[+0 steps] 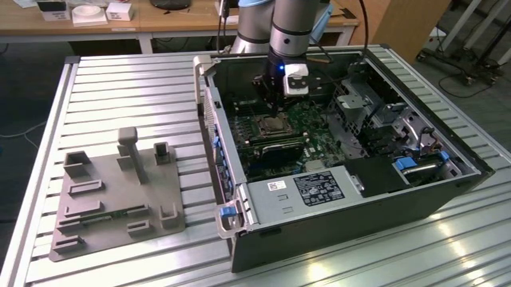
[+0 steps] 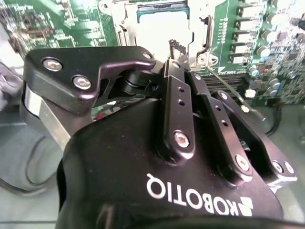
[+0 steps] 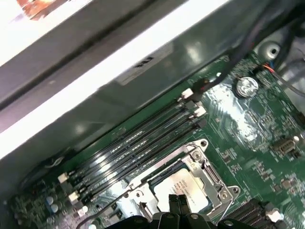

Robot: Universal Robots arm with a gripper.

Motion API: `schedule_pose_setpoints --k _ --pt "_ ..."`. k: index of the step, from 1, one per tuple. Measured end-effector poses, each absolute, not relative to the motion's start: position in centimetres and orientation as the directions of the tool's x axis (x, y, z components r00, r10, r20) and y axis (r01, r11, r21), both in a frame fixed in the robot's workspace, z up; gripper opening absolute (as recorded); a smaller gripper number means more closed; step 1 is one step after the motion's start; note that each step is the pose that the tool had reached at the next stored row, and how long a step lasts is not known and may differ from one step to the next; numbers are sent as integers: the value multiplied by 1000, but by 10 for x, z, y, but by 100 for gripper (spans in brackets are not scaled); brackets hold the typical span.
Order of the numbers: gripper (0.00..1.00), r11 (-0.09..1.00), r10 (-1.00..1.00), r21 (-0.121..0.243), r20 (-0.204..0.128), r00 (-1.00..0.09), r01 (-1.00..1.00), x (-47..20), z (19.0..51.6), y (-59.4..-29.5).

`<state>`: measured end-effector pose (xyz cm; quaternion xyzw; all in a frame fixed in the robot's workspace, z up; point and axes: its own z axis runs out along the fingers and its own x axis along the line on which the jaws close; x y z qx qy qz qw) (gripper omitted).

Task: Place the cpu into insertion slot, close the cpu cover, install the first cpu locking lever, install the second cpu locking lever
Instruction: 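Install the first cpu locking lever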

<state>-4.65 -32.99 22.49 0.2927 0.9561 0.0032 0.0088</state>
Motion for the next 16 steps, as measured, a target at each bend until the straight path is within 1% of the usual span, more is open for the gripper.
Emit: schedule_pose_setpoints --k 16 --pt "10 853 522 12 -16 -853 522 -60 229 -330"
